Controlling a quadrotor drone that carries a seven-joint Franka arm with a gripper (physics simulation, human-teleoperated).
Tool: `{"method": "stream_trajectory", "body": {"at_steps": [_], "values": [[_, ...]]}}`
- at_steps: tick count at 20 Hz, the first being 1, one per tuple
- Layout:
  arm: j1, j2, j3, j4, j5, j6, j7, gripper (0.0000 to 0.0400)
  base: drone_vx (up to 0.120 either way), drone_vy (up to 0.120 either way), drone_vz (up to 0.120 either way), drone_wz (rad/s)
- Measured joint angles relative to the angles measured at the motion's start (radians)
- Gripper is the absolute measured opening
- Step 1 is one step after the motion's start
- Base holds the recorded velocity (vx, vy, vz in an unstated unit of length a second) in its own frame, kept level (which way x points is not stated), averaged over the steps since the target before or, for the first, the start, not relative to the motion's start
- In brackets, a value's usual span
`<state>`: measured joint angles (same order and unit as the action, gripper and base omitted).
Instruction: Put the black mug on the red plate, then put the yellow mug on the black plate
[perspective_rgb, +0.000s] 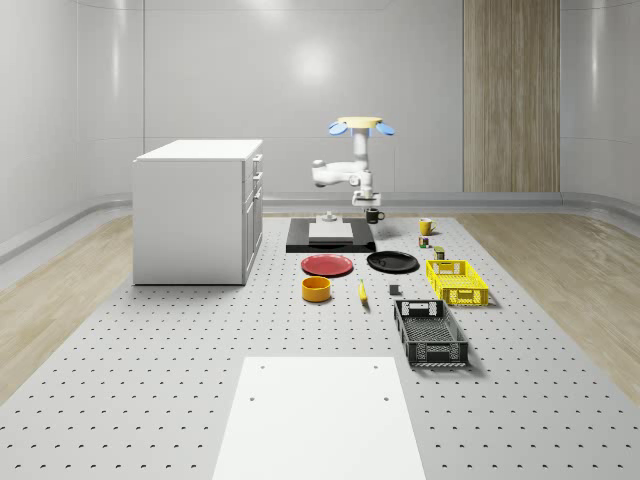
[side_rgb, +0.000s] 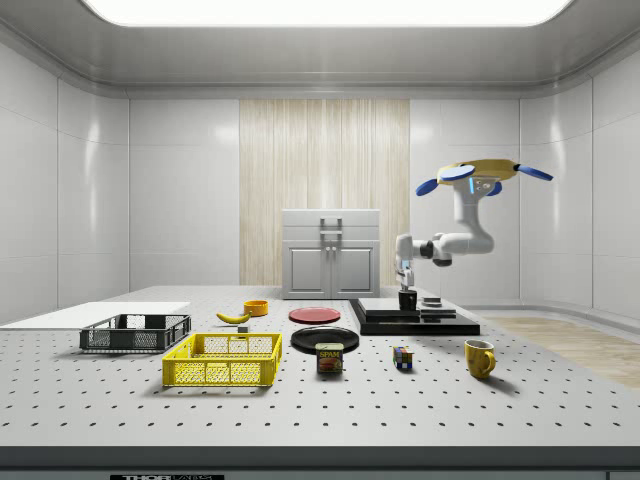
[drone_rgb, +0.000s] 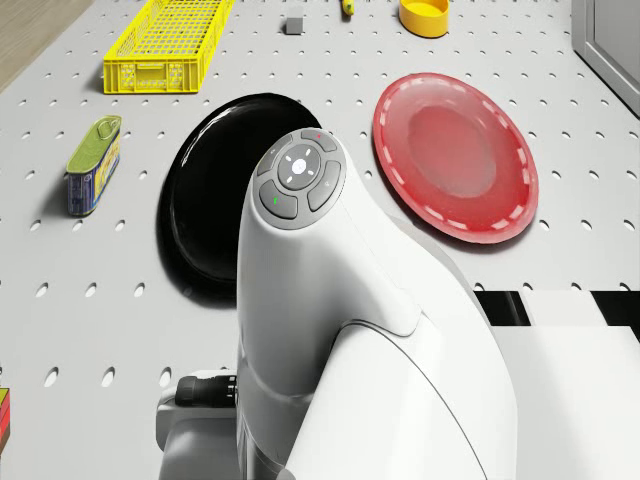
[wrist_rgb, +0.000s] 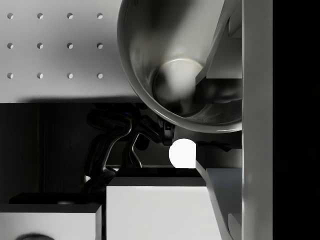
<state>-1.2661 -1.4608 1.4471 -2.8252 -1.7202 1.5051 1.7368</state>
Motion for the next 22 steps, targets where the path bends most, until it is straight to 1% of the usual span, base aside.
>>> {"method": "stream_trajectory", "body": {"at_steps": [22], "values": [[-0.007,-0.056,0.006,0.001,0.023,0.051,0.006,0.0110,0.120,-0.120,0.000,0.000]]}}
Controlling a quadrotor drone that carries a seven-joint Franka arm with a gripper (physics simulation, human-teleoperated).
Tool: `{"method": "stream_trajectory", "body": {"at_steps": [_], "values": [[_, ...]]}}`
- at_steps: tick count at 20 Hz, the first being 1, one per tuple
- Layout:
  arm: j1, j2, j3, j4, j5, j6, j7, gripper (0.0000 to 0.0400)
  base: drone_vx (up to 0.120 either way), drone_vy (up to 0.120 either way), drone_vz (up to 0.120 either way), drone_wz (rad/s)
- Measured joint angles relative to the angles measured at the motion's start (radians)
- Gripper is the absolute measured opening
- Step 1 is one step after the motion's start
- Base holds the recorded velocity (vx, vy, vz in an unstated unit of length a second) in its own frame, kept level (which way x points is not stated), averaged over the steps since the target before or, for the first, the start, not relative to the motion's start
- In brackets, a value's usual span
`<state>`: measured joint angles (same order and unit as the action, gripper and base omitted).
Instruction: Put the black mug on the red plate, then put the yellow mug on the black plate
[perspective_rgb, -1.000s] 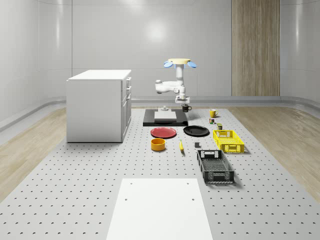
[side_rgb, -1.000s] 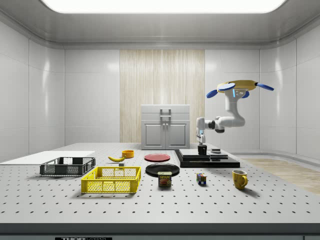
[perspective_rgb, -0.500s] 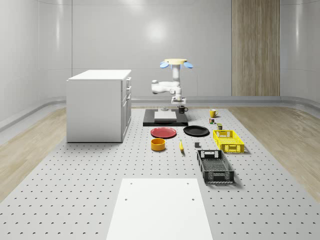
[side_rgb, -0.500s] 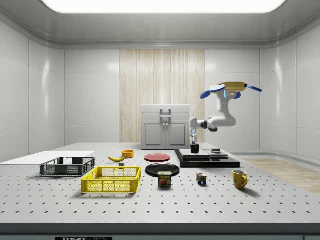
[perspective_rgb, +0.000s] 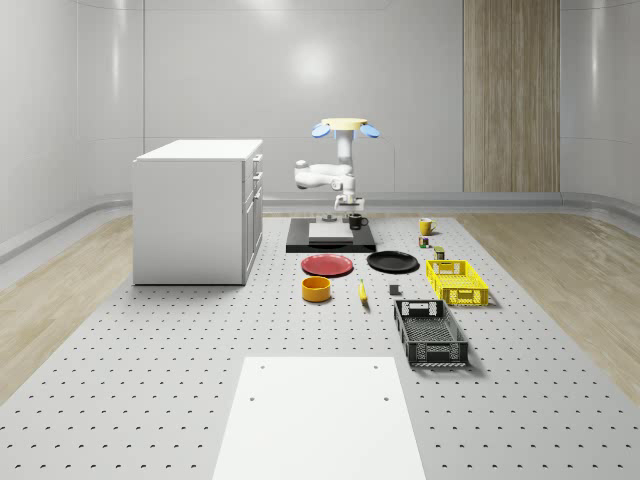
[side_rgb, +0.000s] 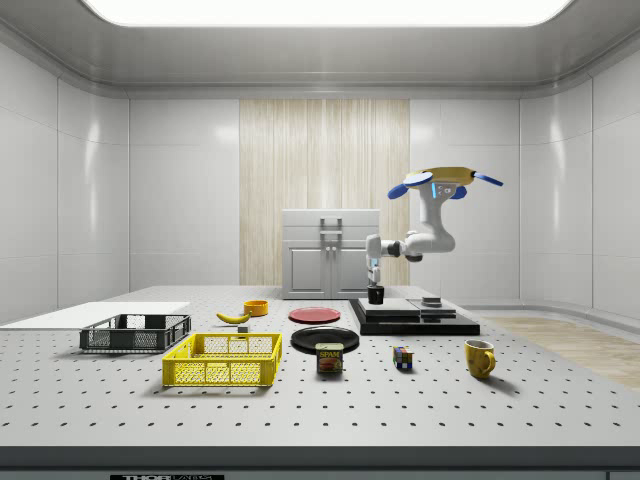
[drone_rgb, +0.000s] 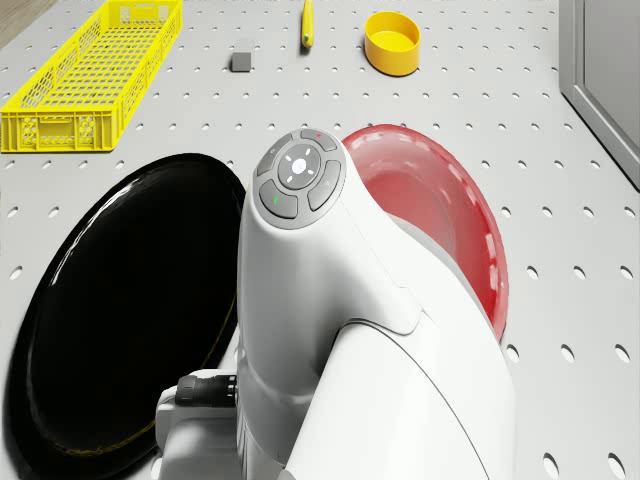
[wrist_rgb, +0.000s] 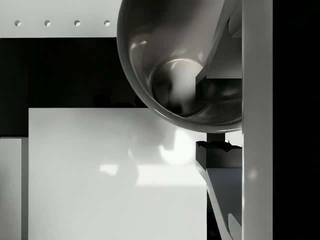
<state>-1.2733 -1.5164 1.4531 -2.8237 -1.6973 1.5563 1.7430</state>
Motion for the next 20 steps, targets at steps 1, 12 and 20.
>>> {"method": "stream_trajectory", "body": {"at_steps": [1,12,20], "values": [[0.000,-0.002,0.000,0.000,0.001,0.002,0.000,0.0110,0.120,-0.120,0.000,0.000],[-0.003,-0.023,0.002,0.001,0.009,0.021,0.002,0.0110,0.120,-0.120,0.000,0.000],[-0.004,-0.035,0.003,0.001,0.014,0.033,0.003,0.0110,0.120,-0.120,-0.085,0.000]]}}
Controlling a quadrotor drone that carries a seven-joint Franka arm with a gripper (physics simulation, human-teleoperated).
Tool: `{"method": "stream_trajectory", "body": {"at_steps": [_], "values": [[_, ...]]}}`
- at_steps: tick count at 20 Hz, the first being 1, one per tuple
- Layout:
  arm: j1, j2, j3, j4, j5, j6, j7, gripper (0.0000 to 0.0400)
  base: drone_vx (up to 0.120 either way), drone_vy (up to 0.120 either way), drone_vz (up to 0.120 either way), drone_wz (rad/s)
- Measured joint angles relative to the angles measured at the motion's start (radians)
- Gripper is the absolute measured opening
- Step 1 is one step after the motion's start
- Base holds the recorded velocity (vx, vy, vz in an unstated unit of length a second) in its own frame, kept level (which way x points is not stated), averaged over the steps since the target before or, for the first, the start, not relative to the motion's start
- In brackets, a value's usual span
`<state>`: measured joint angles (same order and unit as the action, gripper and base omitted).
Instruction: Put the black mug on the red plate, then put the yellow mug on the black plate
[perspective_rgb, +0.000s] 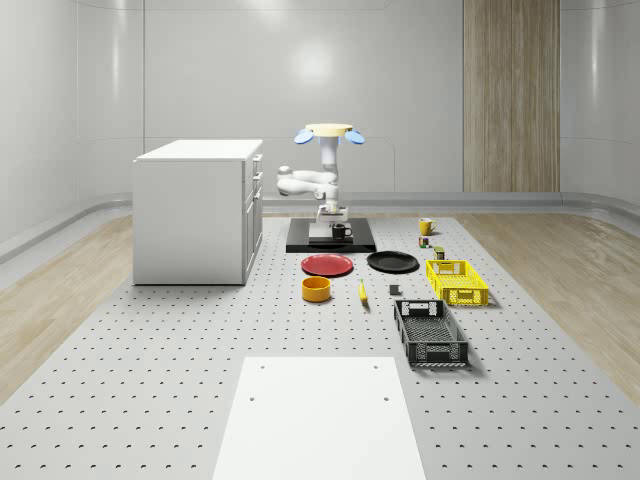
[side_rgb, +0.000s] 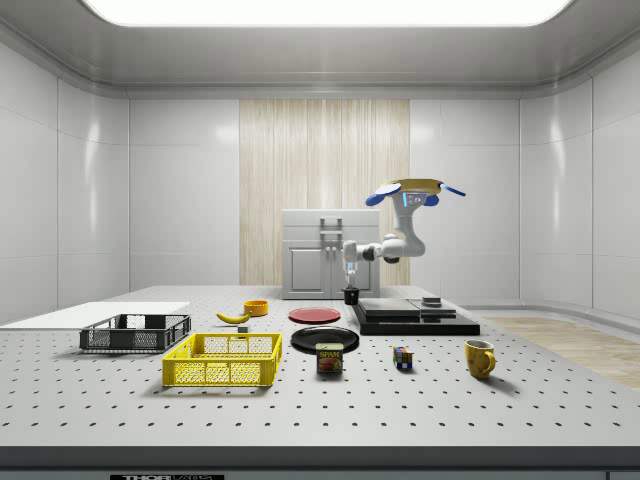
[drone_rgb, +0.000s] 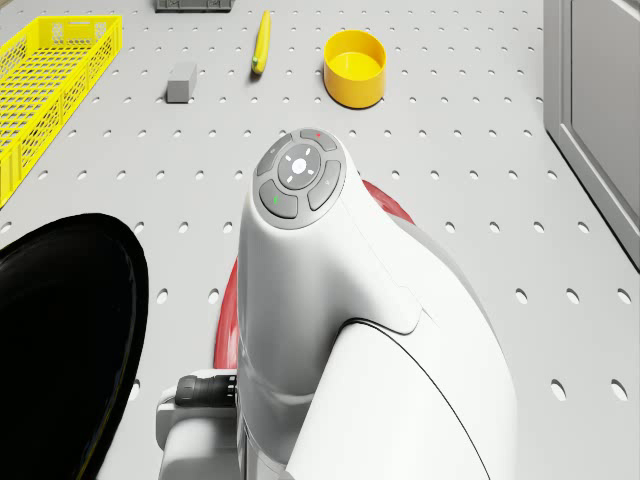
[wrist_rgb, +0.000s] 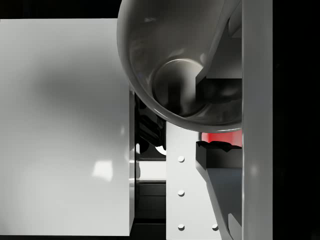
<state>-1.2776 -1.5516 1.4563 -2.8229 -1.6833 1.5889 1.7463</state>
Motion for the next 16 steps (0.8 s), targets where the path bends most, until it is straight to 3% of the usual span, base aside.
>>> {"method": "stream_trajectory", "body": {"at_steps": [7,16], "values": [[-0.001,-0.009,0.001,0.000,0.004,0.009,0.001,0.0110,0.114,-0.109,0.000,0.000],[0.047,-0.022,0.003,0.007,0.010,0.021,-0.054,0.0110,0.000,0.000,0.000,0.000]]}}
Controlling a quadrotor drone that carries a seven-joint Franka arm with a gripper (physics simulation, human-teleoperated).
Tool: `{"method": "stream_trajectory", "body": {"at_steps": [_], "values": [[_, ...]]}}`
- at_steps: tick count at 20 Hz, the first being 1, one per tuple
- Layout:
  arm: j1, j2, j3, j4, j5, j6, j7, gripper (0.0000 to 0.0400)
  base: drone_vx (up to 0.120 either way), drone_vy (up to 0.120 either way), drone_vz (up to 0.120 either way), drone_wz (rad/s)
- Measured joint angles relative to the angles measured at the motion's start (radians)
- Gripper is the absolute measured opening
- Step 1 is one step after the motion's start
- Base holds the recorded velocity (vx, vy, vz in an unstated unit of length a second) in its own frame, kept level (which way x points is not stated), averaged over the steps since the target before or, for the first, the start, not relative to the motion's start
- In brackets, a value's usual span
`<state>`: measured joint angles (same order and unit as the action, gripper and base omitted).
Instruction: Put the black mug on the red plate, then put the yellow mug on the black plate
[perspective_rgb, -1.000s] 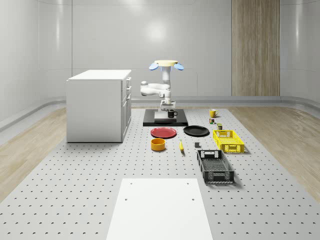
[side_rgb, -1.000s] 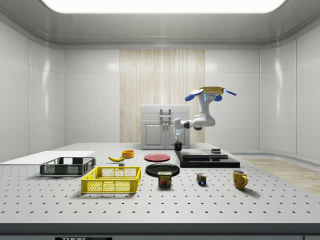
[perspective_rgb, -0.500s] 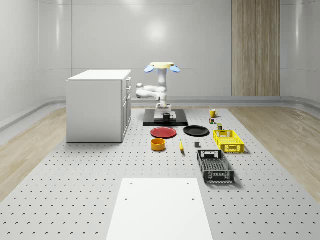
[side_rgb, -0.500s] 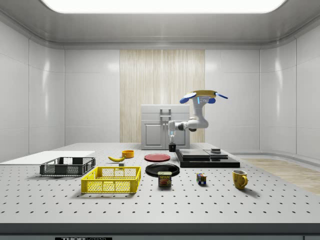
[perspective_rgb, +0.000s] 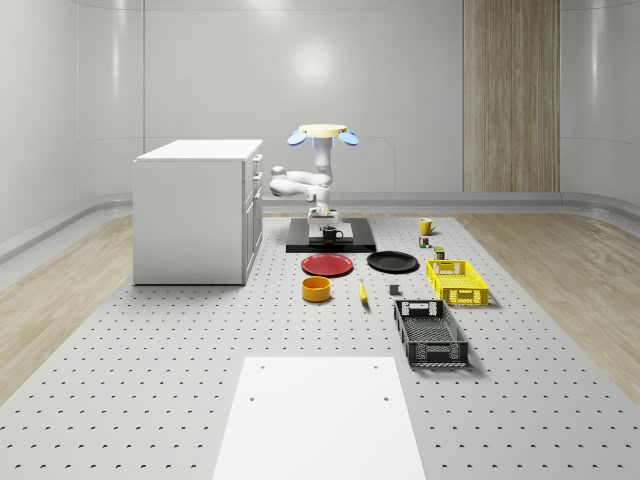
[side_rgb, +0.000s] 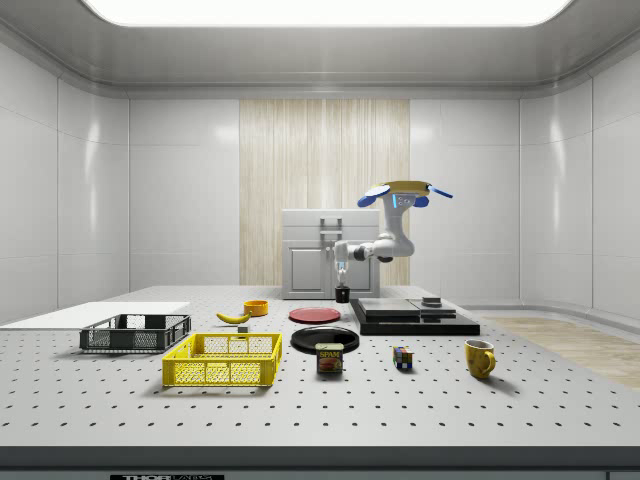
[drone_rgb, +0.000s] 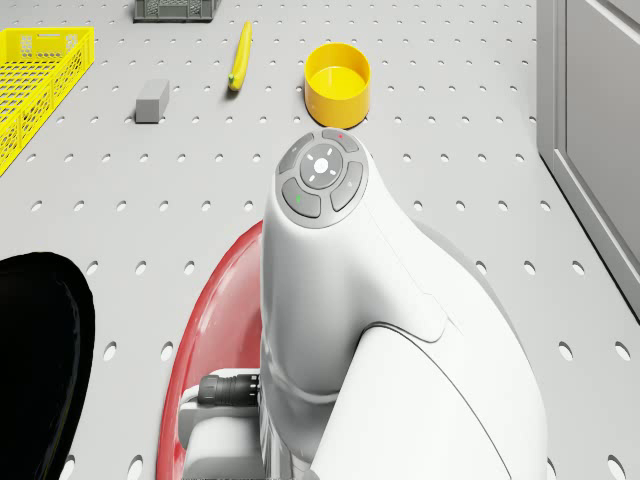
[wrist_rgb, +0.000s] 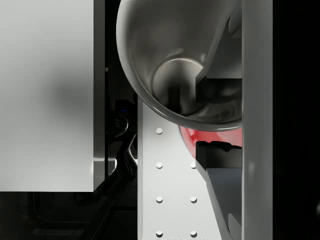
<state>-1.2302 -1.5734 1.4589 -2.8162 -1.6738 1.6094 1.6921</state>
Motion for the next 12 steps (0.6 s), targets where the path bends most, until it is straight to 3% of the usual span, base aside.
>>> {"method": "stream_trajectory", "body": {"at_steps": [12], "values": [[-0.138,-0.007,0.015,0.153,0.024,0.015,-0.016,0.0110,0.000,0.000,0.000,0.000]]}}
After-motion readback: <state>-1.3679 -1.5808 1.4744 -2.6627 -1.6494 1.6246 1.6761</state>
